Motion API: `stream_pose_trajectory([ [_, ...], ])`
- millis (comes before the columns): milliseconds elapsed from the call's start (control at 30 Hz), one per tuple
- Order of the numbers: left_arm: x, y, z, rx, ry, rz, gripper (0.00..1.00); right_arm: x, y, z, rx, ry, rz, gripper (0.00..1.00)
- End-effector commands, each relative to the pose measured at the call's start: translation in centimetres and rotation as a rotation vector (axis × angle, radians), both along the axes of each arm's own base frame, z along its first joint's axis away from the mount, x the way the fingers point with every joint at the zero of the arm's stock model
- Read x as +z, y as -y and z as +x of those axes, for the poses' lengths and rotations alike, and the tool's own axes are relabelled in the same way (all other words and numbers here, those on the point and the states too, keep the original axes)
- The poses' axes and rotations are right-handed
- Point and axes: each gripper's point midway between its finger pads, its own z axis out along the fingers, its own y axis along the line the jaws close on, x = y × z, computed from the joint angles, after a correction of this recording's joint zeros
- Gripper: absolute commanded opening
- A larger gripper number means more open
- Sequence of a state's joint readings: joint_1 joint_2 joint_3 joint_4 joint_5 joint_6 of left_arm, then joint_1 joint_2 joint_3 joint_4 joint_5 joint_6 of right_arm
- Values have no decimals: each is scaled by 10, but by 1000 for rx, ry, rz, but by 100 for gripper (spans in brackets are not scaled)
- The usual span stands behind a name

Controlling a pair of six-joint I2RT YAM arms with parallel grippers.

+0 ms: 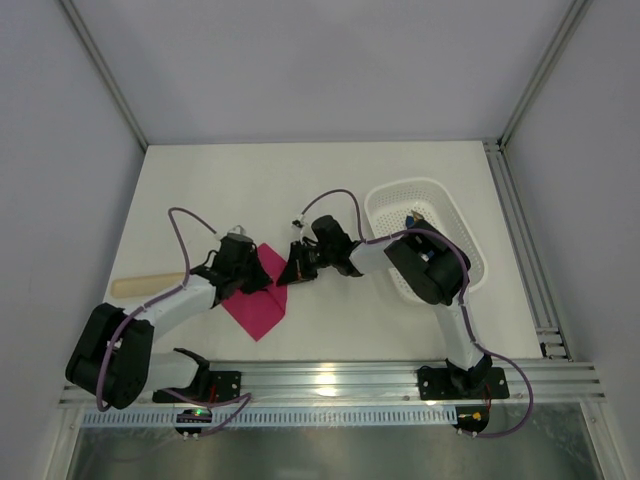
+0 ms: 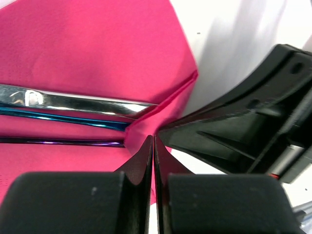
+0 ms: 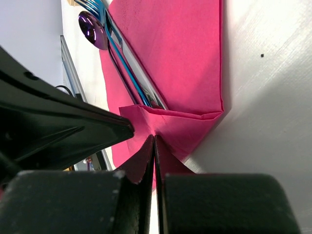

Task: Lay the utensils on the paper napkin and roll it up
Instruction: Roll the napkin at the center of the board.

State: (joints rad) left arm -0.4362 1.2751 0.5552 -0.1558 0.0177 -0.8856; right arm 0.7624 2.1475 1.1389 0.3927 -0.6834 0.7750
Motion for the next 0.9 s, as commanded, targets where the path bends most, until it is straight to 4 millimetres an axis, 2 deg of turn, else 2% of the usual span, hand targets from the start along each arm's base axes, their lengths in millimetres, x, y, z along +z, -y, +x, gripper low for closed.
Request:
stream_pose_trajectory([
  [0, 0, -5, 12, 21, 58, 26, 0, 16, -7, 5, 13, 47, 62, 4],
  [167, -10, -10, 9, 31, 44, 52, 0, 22, -5, 5, 18, 54, 71, 4],
  [533, -20, -20, 5, 46, 30, 97, 0, 31, 9, 24, 25, 70, 102, 4],
  [867, -27, -19, 4, 40, 14, 101, 0, 18, 7, 33, 39, 87, 74, 4],
])
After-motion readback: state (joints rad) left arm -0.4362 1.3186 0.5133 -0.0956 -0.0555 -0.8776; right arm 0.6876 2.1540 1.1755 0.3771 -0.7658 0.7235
